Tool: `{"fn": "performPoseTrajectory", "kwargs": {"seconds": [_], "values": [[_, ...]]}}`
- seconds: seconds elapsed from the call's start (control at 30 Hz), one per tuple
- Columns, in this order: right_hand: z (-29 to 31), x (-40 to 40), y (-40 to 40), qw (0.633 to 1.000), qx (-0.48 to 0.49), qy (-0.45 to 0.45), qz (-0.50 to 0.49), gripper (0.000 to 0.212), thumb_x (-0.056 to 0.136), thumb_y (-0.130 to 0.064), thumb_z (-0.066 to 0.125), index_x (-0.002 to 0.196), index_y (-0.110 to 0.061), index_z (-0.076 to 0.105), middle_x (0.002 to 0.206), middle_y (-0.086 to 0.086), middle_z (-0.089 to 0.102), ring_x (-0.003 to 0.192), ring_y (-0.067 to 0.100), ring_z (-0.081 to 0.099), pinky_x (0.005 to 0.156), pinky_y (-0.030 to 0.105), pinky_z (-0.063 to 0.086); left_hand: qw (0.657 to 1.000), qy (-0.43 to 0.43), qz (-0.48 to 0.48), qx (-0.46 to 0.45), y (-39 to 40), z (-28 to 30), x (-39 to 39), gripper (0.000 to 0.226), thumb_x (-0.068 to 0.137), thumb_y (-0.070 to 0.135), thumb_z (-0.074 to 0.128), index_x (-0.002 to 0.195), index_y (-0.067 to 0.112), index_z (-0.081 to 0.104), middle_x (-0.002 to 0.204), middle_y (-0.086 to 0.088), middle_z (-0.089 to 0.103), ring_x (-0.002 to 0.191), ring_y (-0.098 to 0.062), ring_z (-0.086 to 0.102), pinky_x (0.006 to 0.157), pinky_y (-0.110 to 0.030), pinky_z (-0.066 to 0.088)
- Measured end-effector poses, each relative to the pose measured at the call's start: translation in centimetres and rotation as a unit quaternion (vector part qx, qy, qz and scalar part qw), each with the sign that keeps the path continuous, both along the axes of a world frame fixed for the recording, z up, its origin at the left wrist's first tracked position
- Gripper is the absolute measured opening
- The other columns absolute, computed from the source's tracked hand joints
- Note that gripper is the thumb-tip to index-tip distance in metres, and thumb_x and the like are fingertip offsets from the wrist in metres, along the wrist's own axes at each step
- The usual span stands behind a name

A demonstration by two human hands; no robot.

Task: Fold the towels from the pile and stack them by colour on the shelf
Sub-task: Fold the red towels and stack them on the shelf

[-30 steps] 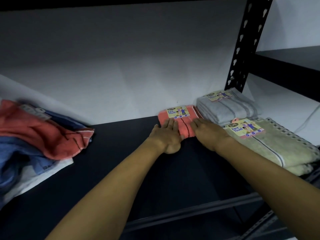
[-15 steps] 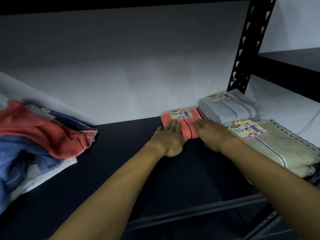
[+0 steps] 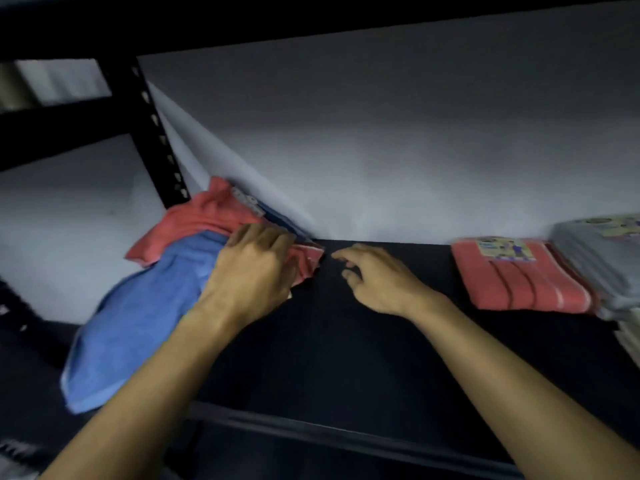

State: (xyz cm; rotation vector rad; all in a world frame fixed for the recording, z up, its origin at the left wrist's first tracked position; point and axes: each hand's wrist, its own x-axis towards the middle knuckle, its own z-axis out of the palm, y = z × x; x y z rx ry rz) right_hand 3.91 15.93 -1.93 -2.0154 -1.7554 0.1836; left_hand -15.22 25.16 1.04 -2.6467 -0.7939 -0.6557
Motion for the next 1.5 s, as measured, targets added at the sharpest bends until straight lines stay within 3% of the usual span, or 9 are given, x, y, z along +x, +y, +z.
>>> {"fn": "performPoseTrajectory", "kwargs": {"seconds": [0.1,0.4,0.63,0.8,0.93,1.03,1.13,1.33,1.5], "values": [[-0.6,-3.9,4.5,0.998,0.049,0.04,0.027,0.038,0.096,-0.03,0.053,0.133,-0.024,0.054,0.13,-0.004,0.054,0.12,0.018,0.052,0.098,0.039,0.045,0.997,0.023,0.064,0.043,2.4,2.2,-3.9,0.023,0.08,0.021,0.052,0.087,0.007,0.068,0.094,-0.014,0.069,0.087,-0.037,0.062,0.08,-0.044,0.051],[0.5,-8.7,15.3,0.982,0.086,0.166,-0.027,0.059,0.094,-0.054,0.049,0.146,-0.032,0.035,0.139,0.003,0.051,0.125,0.027,0.05,0.103,0.041,0.044,0.982,0.032,0.179,-0.046,5.5,2.9,-7.7,0.031,0.096,0.045,0.047,0.114,0.027,0.064,0.113,0.0,0.067,0.098,-0.025,0.063,0.068,-0.031,0.039],[0.8,-9.8,17.4,0.973,0.092,0.206,-0.052,0.033,0.09,-0.018,0.056,0.123,-0.014,0.056,0.117,0.007,0.065,0.107,0.027,0.062,0.091,0.033,0.05,0.979,-0.028,0.186,-0.084,6.6,2.4,-7.8,0.03,0.097,0.049,0.048,0.108,0.029,0.068,0.104,0.002,0.069,0.085,-0.021,0.06,0.065,-0.031,0.039],[1.4,-9.7,14.0,0.968,0.223,0.111,-0.002,0.03,0.087,0.0,0.049,0.117,-0.002,0.051,0.123,0.016,0.044,0.105,0.032,0.052,0.092,0.039,0.046,0.961,-0.15,0.193,-0.127,9.4,5.2,-5.6,0.061,0.092,0.062,0.046,0.132,0.017,0.054,0.131,-0.01,0.057,0.123,-0.032,0.051,0.09,-0.047,0.048],[0.7,-9.1,12.4,0.951,0.307,-0.001,0.041,0.027,0.07,0.011,0.054,0.094,-0.002,0.056,0.105,0.018,0.049,0.074,0.035,0.055,0.06,0.042,0.052,0.898,-0.141,0.256,-0.328,12.2,8.2,-2.6,0.093,0.066,0.096,0.034,0.108,0.02,0.068,0.12,-0.007,0.066,0.115,-0.032,0.059,0.1,-0.039,0.047],[-0.1,-8.8,11.6,0.95,0.307,-0.034,0.049,0.029,0.068,0.012,0.055,0.092,-0.005,0.058,0.104,0.017,0.051,0.068,0.035,0.056,0.05,0.037,0.05,0.907,-0.073,0.25,-0.331,13.0,8.7,-1.1,0.06,0.083,0.075,0.049,0.09,0.017,0.06,0.102,-0.009,0.064,0.096,-0.03,0.064,0.085,-0.029,0.05],[-0.8,-8.2,11.0,0.955,0.288,-0.039,0.056,0.025,0.076,-0.004,0.055,0.1,-0.01,0.06,0.106,0.011,0.052,0.074,0.034,0.059,0.053,0.04,0.053,0.905,-0.151,0.234,-0.321,13.7,8.4,-0.6,0.042,0.086,0.05,0.054,0.093,0.009,0.064,0.109,-0.017,0.068,0.1,-0.034,0.065,0.085,-0.034,0.053],[1.8,-6.1,9.0,0.977,0.131,0.165,0.014,0.029,0.088,-0.054,0.056,0.103,-0.03,0.062,0.099,-0.014,0.065,0.089,0.01,0.061,0.078,0.029,0.049,0.927,-0.272,0.079,-0.245,11.3,10.6,0.2,0.046,0.069,0.046,0.064,0.101,0.015,0.072,0.105,-0.009,0.073,0.103,-0.029,0.067,0.088,-0.041,0.054],[5.8,-3.3,8.9,0.839,0.199,0.506,-0.019,0.026,0.093,-0.045,0.057,0.106,-0.023,0.06,0.101,0.0,0.065,0.085,0.017,0.066,0.072,0.033,0.056,0.909,-0.382,-0.037,-0.163,8.7,14.3,2.4,0.021,0.091,0.018,0.067,0.107,0.006,0.068,0.11,-0.008,0.07,0.104,-0.022,0.064,0.085,-0.025,0.048]]}}
